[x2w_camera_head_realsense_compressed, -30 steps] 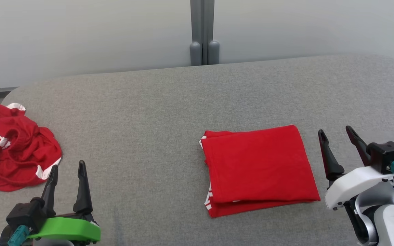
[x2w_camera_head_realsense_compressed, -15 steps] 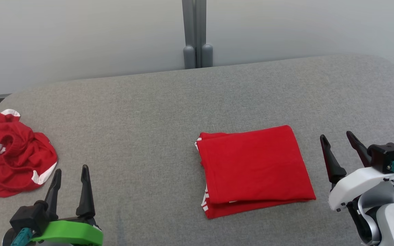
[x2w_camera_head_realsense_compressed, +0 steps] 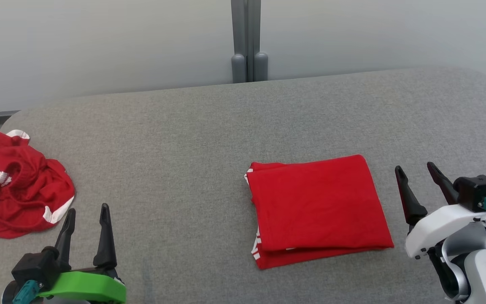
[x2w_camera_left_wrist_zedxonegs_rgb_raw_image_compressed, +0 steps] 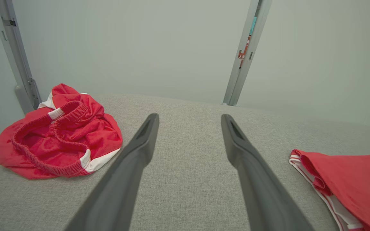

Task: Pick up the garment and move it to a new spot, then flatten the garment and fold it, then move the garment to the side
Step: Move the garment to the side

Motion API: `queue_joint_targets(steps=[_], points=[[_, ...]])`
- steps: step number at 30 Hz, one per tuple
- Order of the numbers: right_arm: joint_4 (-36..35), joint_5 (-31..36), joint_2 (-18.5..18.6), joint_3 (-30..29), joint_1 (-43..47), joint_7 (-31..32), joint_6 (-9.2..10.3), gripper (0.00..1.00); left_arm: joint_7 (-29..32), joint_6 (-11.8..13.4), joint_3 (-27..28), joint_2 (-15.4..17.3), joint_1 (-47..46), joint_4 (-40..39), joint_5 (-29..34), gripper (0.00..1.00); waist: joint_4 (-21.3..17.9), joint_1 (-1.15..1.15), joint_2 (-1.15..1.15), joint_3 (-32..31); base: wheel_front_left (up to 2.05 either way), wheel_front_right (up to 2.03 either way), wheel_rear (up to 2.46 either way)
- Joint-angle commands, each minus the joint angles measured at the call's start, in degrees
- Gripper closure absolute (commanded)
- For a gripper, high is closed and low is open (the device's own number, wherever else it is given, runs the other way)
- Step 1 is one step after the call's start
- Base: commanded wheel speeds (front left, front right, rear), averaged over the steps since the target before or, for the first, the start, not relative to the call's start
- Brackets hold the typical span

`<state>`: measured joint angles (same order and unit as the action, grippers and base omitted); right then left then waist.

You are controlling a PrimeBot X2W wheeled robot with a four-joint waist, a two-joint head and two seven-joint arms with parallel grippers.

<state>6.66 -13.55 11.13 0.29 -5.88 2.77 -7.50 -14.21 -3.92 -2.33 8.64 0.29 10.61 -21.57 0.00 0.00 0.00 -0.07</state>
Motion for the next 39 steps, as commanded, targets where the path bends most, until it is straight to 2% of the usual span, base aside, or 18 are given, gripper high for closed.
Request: queue_joint_targets(steps=[1, 3, 9, 13, 25, 30, 33, 34, 35, 36, 37, 39], points=[[0.14, -0.53, 0.28, -0.45, -0.85, 0.48, 0.03, 0.00, -0.12, 0.29, -0.21, 0.42, -0.55, -0.29, -0.39, 0.00, 0.26, 0.00, 0.00, 0.19, 0.00, 0.00, 0.00], [0.47, -1.52, 0.47, -0.36, -1.54, 2.24, 0.02, 0.00, -0.16, 0.32, -0.34, 0.26, -0.91, -0.34, -0.45, 0.00, 0.74, 0.00, 0.00, 0.09, 0.00, 0.00, 0.00], [3.75, -3.94, 2.82, -0.12, -4.31, 16.61, 0.04, 0.00, -0.49, 0.43, -0.29, 0.07, -1.04, -1.17, -0.63, 0.00, 1.79, 0.00, 0.00, 0.39, 0.00, 0.00, 0.00], [6.25, -5.02, 3.60, -1.08, -6.67, 23.16, 0.03, 0.00, -0.52, 0.40, -0.47, -0.11, -1.25, -1.62, -0.53, 0.00, 2.78, 0.00, 0.00, 1.28, 0.00, 0.00, 0.00], [17.67, -8.12, 3.65, -0.55, -13.34, 30.23, 0.03, 0.00, -0.83, -0.45, -1.52, -0.01, -5.21, -2.08, 0.19, 0.00, 6.57, 0.00, 0.00, 8.61, 0.00, 0.00, 0.00], [20.40, -11.00, 1.85, -0.41, -14.77, 32.44, 0.02, 0.00, -0.92, -0.71, -2.11, 0.35, -7.17, -2.02, 0.66, 0.00, 6.94, 0.00, 0.00, 10.46, 0.00, 0.00, 0.00], [21.62, -12.24, 1.47, 1.65, -14.82, 33.76, 0.02, 0.00, -0.97, -1.05, -2.47, 0.46, -8.27, -1.60, 0.79, 0.00, 6.57, 0.00, 0.00, 10.93, 0.00, 0.00, 0.00], [22.05, -12.46, 1.53, 2.27, -14.86, 34.22, 0.02, 0.03, -0.97, -1.05, -2.51, 0.50, -8.56, -1.52, 0.83, 0.00, 6.38, 0.00, 0.00, 11.06, 0.00, 0.00, 0.00], [22.49, -12.60, 1.81, 3.06, -14.98, 34.66, 0.01, 0.50, -0.98, -1.13, -2.54, 0.48, -8.84, -1.48, 0.83, 0.00, 6.08, 0.00, 0.00, 11.21, 0.00, 0.00, 0.00], [22.68, -12.80, 2.10, 3.58, -15.25, 34.82, 0.02, 0.64, -0.94, -1.17, -2.59, 0.51, -9.03, -1.48, 0.87, 0.00, 5.78, 0.00, 0.00, 11.37, 0.00, 0.00, 0.00], [22.73, -12.53, 2.56, 3.97, -15.86, 34.68, 0.02, 1.00, -0.95, -1.16, -2.54, 0.62, -9.21, -1.51, 0.91, 0.00, 5.27, 0.00, 0.00, 11.59, 0.00, 0.00, 0.00], [22.40, -11.62, 3.57, 5.22, -17.25, 34.46, 0.02, 1.00, -0.92, -1.21, -2.49, 0.85, -9.44, -1.67, 0.99, 0.00, 4.26, 0.00, 0.00, 12.08, 0.00, 0.00, 0.00]])
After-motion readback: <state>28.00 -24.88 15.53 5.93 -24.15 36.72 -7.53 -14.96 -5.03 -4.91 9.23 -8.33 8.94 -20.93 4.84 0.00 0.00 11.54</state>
